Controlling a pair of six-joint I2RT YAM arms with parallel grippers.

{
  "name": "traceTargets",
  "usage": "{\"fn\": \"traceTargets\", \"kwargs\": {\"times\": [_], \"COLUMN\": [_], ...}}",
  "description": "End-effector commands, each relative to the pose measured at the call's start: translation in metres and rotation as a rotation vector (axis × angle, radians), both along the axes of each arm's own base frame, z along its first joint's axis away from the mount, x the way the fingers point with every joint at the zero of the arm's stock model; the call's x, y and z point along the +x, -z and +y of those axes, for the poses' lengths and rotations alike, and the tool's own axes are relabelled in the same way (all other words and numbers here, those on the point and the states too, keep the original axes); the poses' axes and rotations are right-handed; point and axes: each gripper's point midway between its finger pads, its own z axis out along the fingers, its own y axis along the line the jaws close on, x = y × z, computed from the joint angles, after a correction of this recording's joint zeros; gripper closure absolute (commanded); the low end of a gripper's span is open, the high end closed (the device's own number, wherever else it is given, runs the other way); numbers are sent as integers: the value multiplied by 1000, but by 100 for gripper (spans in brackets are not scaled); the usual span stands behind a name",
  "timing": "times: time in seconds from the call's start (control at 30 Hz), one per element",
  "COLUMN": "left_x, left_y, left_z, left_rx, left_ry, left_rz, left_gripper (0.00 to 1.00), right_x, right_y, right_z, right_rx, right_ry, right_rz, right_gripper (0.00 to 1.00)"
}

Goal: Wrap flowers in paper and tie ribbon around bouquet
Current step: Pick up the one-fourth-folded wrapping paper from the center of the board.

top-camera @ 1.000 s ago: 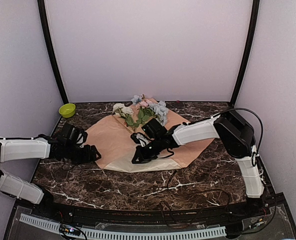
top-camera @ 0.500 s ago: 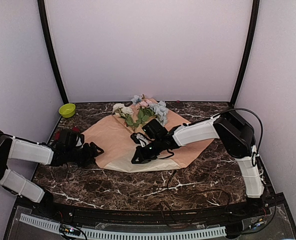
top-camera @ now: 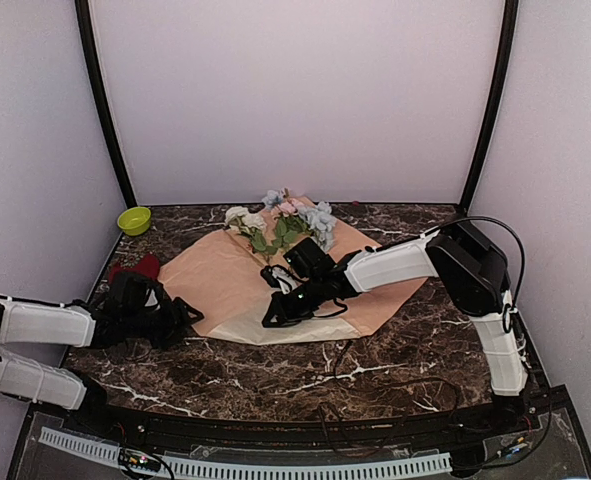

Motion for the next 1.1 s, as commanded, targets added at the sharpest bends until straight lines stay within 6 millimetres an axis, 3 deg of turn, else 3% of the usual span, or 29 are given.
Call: {"fn": "traceTargets", "kwargs": {"times": [0.0,0.23,0.5,0.67,0.87,1.07], "left_x": [-36,-39,-41,-32,-33,-32], "left_y": [16,-4,14,21,37,39], "left_z": [8,-11,-48,-47,-46,-25], "left_rx": [0,-12,23,84,138,231], "left_ry": [-78,-145,-176,-219,-246,-296], "left_rz": [124,73,133,141,202,171], "left_gripper": [30,30,26,29,44,53], "right_x": [-6,-7,-14,-18,-19,-21], "right_y": [6,9,9,3,2,4], "right_z": [-3,-2,1,4,3,1], "right_rx": [-28,-26,-22,-13,-11,-11], "right_ry": [-3,2,-5,-24,-31,-31], "right_rz": [11,24,34,23,12,15], "right_gripper": [100,100,100,100,100,100]}}
